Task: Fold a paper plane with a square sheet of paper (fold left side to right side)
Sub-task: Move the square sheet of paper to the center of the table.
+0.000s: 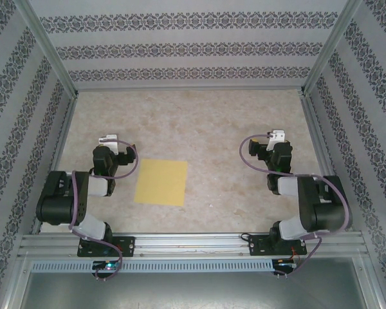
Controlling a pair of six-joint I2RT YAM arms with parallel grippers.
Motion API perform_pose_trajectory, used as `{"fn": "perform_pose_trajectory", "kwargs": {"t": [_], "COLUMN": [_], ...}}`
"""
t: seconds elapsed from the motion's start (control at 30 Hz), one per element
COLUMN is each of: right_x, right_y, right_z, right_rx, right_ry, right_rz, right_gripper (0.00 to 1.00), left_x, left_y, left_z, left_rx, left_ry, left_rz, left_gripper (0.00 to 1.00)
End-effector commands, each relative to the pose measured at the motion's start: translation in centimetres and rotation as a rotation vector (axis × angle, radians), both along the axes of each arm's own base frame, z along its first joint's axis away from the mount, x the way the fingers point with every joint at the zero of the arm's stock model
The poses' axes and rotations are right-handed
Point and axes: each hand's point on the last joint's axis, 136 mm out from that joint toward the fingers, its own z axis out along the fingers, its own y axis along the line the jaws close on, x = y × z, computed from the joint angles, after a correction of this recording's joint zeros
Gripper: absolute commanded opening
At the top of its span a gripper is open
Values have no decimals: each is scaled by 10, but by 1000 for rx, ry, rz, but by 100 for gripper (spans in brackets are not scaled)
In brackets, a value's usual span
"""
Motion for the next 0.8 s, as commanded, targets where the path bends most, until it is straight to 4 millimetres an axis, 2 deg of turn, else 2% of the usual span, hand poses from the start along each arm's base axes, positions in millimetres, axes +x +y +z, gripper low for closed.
{"fn": "perform_pose_trajectory", "kwargs": {"t": [0.0, 0.1, 0.27, 0.4, 0.5, 0.63, 0.77], "right_x": [-1, -12, -37, -57, -69, -77, -79], "right_y": [-3, 0, 23, 49, 59, 68, 72], "right_z": [32, 43, 46, 47, 45, 37, 26], "right_rx": [31, 118, 300, 430, 491, 544, 553], "right_ry": [8, 61, 214, 304, 364, 438, 502], "right_rz": [-37, -47, 11, 105, 136, 159, 158], "right_gripper": [98, 98, 98, 98, 98, 98, 98], "left_x": [2, -4, -13, -31, -52, -83, -104], "left_y": [10, 18, -6, -41, -68, -108, -137], "left_z": [39, 56, 69, 70, 66, 57, 46], "left_rx": [4, -100, -306, -437, -467, -440, -446], "left_ry": [-37, 8, 117, 265, 383, 535, 651], "left_rz": [54, 145, 94, -22, -102, -220, -291], "left_gripper": [99, 99, 99, 99, 99, 99, 99]}}
